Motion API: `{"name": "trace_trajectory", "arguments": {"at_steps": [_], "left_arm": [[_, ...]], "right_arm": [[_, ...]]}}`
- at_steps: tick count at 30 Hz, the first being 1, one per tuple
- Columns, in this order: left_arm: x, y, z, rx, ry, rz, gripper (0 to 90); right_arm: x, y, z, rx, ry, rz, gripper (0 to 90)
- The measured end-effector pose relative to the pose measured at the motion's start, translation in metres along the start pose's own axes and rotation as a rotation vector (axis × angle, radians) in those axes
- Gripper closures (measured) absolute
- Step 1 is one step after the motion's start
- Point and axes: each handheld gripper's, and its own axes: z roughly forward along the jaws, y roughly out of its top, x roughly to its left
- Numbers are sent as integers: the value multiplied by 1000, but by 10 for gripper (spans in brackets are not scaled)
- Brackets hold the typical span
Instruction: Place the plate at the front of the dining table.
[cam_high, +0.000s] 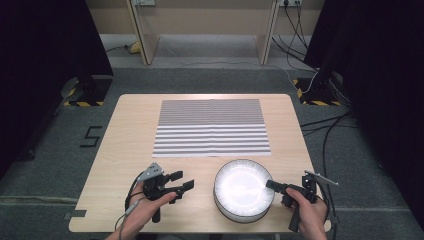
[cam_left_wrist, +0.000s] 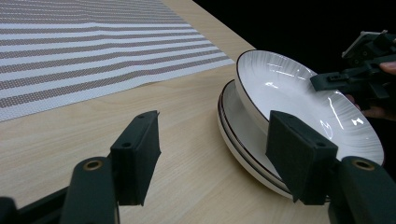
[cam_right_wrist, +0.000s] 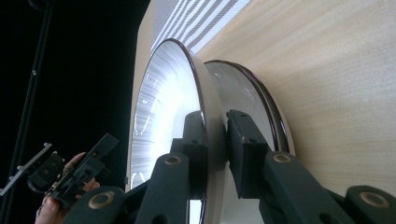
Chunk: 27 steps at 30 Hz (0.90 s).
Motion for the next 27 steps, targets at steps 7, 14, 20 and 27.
{"name": "trace_trajectory", "arguments": {"at_steps": [7, 14, 20, 27], "left_arm": [[4, 0, -6, -3, 13, 2, 345], [7, -1, -10, -9, 22, -3, 345], [11, -4, -14, -10, 29, -11, 345], [15, -9, -18, -17, 34, -28, 345]], "right_arm": [[4, 3, -2, -15, -1, -5, 774], [9, 7, -1, -15, 7, -9, 774], [14, 12, 0, -27, 16, -5, 771], [17, 15, 0, -27, 16, -5, 771]]}}
